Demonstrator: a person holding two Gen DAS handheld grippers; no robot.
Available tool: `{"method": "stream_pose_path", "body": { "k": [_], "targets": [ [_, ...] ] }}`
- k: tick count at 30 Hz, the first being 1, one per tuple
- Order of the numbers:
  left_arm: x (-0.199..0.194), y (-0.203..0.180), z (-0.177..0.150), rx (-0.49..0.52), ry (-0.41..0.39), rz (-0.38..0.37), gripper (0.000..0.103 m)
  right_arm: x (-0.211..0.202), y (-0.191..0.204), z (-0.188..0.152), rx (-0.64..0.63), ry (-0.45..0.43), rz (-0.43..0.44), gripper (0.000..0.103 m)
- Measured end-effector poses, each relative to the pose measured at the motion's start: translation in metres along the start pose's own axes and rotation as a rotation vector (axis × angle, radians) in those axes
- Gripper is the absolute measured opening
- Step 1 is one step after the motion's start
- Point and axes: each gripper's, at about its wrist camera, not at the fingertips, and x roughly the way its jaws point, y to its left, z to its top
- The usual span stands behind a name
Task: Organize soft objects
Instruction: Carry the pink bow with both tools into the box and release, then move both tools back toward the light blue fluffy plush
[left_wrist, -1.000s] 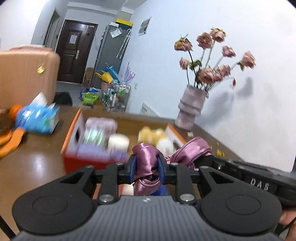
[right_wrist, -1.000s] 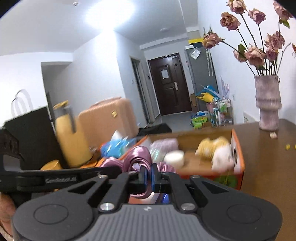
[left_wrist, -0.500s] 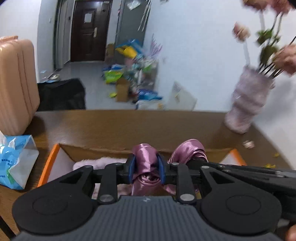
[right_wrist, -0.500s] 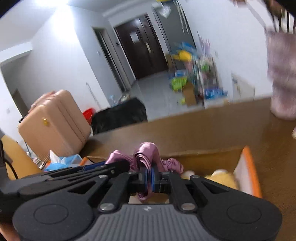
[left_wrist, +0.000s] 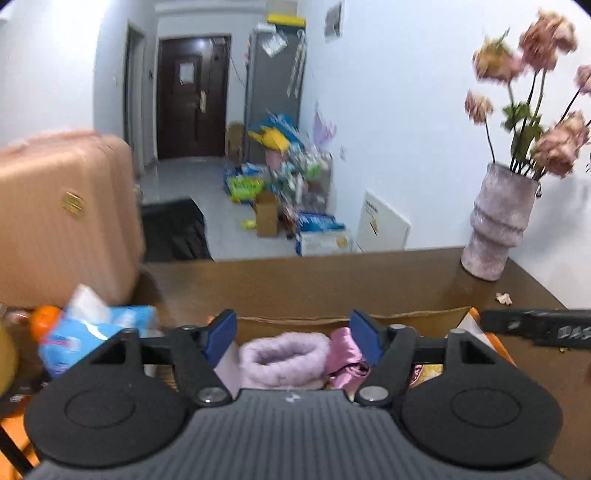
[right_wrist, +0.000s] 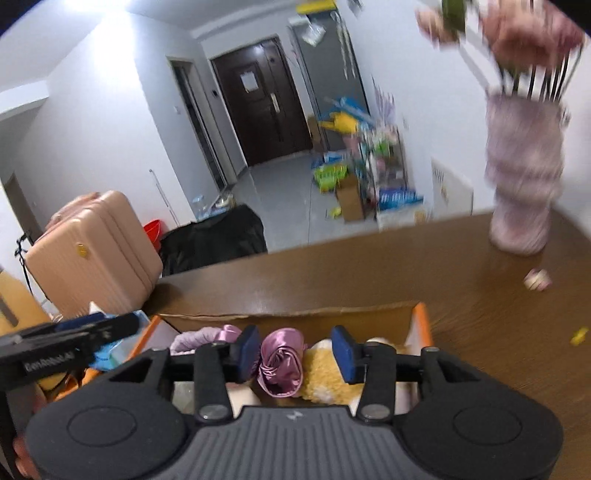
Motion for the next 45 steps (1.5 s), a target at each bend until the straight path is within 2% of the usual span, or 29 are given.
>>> {"method": "stream_pose_path", "body": {
  "k": [2, 4, 5, 14, 16, 20, 24, 26, 30, 34, 38, 45],
  "targets": [
    [-0.029, 0.006, -0.006, 0.016, -0.047, 0.032, 0.086, -0.031, 0.005, -0.002, -0.06, -0.042, -0.036, 0.053],
    [-0.056, 0.013, -0.015, 0.035, -0.082, 0.056, 0.091, -0.06, 0.005, -0.007, -0.09, -0.087, -0.046, 0.063],
    [-0.069, 0.015, -0.021, 0.042, -0.098, 0.061, 0.094, -0.075, 0.003, -0.012, -0.097, -0.102, -0.042, 0.064],
    [-0.149, 0.017, -0.05, 0.033, -0.209, 0.086, 0.097, -0.152, 0.019, -0.043, -0.147, -0.222, -0.041, 0.07],
    [-0.175, 0.018, -0.065, 0.023, -0.242, 0.095, 0.099, -0.175, 0.03, -0.06, -0.175, -0.266, -0.039, 0.072],
    [-0.231, 0.015, -0.118, 0.043, -0.356, 0.123, 0.103, -0.215, 0.042, -0.107, -0.224, -0.364, 0.0, 0.078],
    [-0.271, 0.007, -0.169, 0.061, -0.394, 0.101, 0.103, -0.243, 0.052, -0.164, -0.3, -0.432, -0.006, 0.083],
    [-0.286, 0.006, -0.191, 0.047, -0.389, 0.094, 0.103, -0.253, 0.057, -0.193, -0.321, -0.453, -0.022, 0.084],
    [-0.308, 0.004, -0.228, 0.048, -0.365, 0.066, 0.103, -0.273, 0.064, -0.245, -0.331, -0.452, 0.014, 0.085],
    [-0.315, 0.0, -0.252, 0.026, -0.313, 0.044, 0.103, -0.285, 0.071, -0.287, -0.349, -0.429, 0.02, 0.087],
    [-0.313, -0.009, -0.262, 0.045, -0.287, 0.011, 0.103, -0.286, 0.069, -0.305, -0.29, -0.369, 0.033, 0.087],
    [-0.305, -0.011, -0.261, 0.04, -0.268, -0.002, 0.103, -0.283, 0.066, -0.308, -0.283, -0.351, 0.0, 0.087]
  ]
}}
